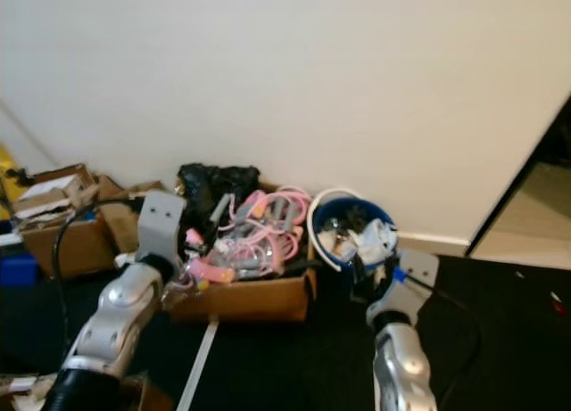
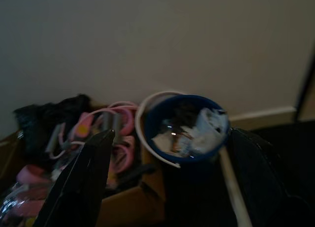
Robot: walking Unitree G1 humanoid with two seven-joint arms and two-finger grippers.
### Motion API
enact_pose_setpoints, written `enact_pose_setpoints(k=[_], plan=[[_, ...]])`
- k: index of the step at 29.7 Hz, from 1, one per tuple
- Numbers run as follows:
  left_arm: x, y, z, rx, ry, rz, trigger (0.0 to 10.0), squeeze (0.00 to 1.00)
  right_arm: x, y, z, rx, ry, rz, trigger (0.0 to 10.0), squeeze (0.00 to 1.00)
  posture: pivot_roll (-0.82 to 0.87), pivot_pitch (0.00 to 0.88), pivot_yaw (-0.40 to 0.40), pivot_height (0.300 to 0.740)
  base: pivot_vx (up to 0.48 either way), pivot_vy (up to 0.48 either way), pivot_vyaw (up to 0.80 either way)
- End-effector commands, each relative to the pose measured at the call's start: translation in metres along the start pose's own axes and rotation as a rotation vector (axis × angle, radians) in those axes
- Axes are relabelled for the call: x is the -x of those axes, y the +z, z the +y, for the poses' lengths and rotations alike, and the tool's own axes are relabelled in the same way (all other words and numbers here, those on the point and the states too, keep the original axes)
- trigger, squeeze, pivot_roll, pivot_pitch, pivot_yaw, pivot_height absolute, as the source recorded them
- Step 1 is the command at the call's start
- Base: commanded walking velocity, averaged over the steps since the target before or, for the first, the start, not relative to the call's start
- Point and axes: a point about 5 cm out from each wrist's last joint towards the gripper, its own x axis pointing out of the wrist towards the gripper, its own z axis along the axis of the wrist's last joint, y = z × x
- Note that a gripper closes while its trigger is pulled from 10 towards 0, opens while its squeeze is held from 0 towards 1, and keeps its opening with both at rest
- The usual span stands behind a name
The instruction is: Picking trash to rubbish bin
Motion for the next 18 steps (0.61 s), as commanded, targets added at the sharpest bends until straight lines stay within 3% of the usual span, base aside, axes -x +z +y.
enact_pose_setpoints(k=[1,18], plan=[[0.0023,-0.0066,0.0018,0.003,0.001,0.027,10.0,0.0,0.0041,-0.0069,-0.0017,-0.001,-0.017,0.032,10.0,0.0,0.0,0.084,0.075,0.74,0.0,0.0,-0.8],[0.0013,-0.0071,0.0018,-0.001,-0.006,0.032,10.0,0.0,0.0059,-0.0066,-0.0043,0.012,-0.033,0.033,10.0,0.0,-0.01,0.088,0.084,0.74,0.0,0.0,-0.8]])
